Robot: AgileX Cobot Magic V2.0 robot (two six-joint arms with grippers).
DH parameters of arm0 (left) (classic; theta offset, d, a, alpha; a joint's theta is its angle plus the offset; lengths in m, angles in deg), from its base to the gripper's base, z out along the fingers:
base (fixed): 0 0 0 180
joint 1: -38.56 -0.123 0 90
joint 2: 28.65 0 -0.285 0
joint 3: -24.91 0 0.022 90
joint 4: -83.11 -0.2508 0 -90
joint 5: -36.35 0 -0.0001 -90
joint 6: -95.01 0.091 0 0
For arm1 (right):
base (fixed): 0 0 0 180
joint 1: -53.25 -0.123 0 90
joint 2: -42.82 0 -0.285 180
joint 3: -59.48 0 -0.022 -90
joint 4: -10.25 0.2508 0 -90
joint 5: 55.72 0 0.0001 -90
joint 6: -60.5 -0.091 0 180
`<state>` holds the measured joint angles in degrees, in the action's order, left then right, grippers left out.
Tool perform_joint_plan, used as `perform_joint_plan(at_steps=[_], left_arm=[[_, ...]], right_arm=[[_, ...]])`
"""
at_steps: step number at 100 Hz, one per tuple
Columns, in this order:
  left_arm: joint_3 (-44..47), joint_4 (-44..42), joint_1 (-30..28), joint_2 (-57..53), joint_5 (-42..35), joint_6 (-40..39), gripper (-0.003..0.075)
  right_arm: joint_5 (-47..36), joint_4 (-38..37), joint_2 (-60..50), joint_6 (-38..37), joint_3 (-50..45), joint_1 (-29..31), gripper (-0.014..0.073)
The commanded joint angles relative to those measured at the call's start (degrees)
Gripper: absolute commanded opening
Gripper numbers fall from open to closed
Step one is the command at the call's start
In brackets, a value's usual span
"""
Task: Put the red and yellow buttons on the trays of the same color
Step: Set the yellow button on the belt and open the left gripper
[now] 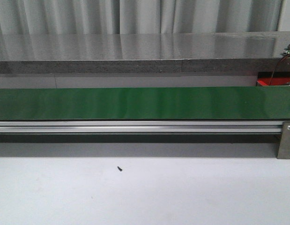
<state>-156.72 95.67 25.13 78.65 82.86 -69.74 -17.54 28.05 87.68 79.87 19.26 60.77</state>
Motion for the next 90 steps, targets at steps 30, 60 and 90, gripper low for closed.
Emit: perform_joint_plan(at_steps=[30,60,90], left_arm=[[-1.20,0.73,0.39,-2.50,-2.75,0.77,0.0161],[-1.20,0.84,1.76,-2.50,-2.89,2.11,0.0323],[-1.20,0.61,2.72,-2.50,-2.84,2.24,0.0360]], right_arm=[[-3.69,0.91,-0.17,0.25,1.41,0.08,-0.0068],[-3.69,0.91,-0.17,0.25,1.41,0.08,-0.0068],[-3.69,0.91,-0.17,0.25,1.41,0.08,-0.0068]])
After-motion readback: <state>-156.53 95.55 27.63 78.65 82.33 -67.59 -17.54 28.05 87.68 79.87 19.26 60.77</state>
